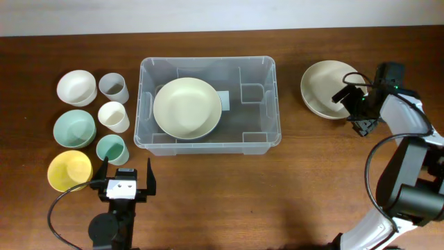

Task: Pack container
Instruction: 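Grasp the remaining cream bowl's rim with the right gripper and tilt it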

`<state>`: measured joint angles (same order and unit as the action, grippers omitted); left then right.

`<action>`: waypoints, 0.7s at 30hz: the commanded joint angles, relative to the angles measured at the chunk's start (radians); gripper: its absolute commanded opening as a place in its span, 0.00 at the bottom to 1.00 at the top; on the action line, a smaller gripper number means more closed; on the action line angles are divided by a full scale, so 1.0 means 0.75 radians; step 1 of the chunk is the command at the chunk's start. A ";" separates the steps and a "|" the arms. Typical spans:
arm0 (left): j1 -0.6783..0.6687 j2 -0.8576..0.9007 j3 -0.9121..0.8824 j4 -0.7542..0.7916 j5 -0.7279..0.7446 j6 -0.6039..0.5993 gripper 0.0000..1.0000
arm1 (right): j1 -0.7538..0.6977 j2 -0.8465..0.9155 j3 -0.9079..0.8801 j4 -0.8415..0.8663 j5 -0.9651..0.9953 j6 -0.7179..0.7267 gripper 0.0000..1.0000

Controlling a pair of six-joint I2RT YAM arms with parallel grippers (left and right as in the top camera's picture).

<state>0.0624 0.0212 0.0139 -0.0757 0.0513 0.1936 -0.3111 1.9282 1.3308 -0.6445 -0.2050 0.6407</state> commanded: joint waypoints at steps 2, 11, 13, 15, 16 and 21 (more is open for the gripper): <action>0.006 -0.013 -0.006 -0.006 -0.005 -0.012 1.00 | 0.012 0.052 -0.011 0.034 -0.017 0.008 0.99; 0.006 -0.013 -0.006 -0.006 -0.005 -0.012 1.00 | 0.013 0.095 -0.011 0.089 -0.018 0.008 0.95; 0.006 -0.013 -0.006 -0.006 -0.005 -0.012 1.00 | 0.013 0.104 -0.011 0.103 -0.016 0.008 0.86; 0.006 -0.013 -0.007 -0.005 -0.005 -0.012 1.00 | 0.013 0.108 -0.011 0.108 -0.017 0.008 0.70; 0.006 -0.013 -0.007 -0.006 -0.005 -0.012 1.00 | 0.013 0.108 -0.011 0.110 -0.017 0.008 0.66; 0.006 -0.013 -0.006 -0.005 -0.005 -0.012 1.00 | 0.013 0.108 -0.011 0.119 -0.017 0.009 0.36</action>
<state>0.0624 0.0212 0.0139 -0.0757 0.0513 0.1936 -0.3103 2.0003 1.3293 -0.5598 -0.2123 0.6456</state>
